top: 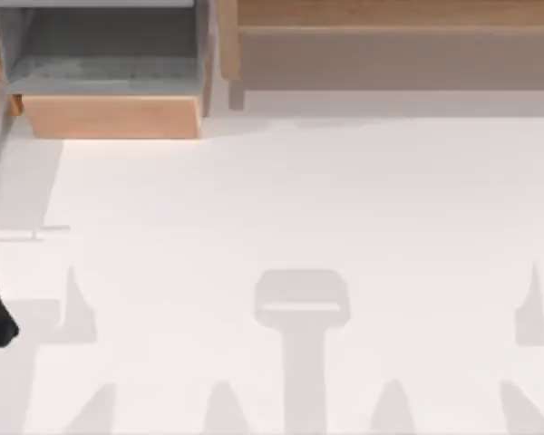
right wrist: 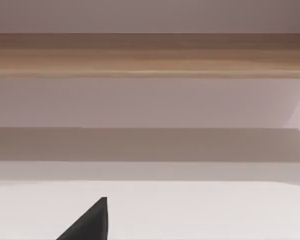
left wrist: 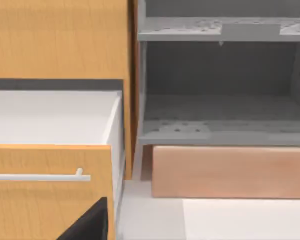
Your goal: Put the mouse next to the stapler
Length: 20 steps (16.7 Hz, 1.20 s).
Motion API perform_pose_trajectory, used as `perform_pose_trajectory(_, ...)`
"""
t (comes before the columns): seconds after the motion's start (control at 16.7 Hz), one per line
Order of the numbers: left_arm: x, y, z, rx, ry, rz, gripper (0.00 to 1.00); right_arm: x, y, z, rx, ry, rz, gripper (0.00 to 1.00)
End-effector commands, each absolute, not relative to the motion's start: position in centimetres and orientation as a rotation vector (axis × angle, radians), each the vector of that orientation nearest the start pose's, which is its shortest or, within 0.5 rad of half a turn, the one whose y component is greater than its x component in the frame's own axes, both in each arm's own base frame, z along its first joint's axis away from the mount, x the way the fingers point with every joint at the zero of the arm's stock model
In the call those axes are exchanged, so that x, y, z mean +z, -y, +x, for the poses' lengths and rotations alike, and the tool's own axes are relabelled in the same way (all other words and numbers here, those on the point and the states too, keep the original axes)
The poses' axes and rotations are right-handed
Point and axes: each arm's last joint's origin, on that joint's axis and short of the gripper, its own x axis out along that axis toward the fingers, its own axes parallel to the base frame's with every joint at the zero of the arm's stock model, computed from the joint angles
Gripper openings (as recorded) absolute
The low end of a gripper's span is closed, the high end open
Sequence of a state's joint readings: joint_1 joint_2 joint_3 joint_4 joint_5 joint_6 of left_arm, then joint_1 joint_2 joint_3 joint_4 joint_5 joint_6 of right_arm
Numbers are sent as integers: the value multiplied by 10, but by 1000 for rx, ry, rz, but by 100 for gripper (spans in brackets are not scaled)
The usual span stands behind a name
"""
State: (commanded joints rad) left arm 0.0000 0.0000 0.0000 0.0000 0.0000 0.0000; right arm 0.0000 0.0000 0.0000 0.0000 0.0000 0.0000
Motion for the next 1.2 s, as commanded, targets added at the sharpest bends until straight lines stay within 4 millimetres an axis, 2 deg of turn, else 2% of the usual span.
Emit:
perform_pose_trajectory(0.18,162,1,106,1,-5,2,100,160,1,106,0,0,0,100)
perform_pose_trajectory(0.36,177,0,107,9,-49,17,100,160,1,106,0,0,0,100)
perform_pose_trajectory(0.54,208,-2,113,21,-135,44,100,160,1,106,0,0,0,100)
perform_pose_trajectory(0.72,248,-7,130,38,-255,77,100,160,1,106,0,0,0,100)
perform_pose_trajectory(0.96,302,-20,178,59,-462,119,100,160,1,106,0,0,0,100)
perform_pose_trajectory(1.08,321,-31,213,67,-582,134,100,160,1,106,0,0,0,100)
perform_pose_trajectory(1.2,331,-46,253,70,-709,144,100,160,1,106,0,0,0,100)
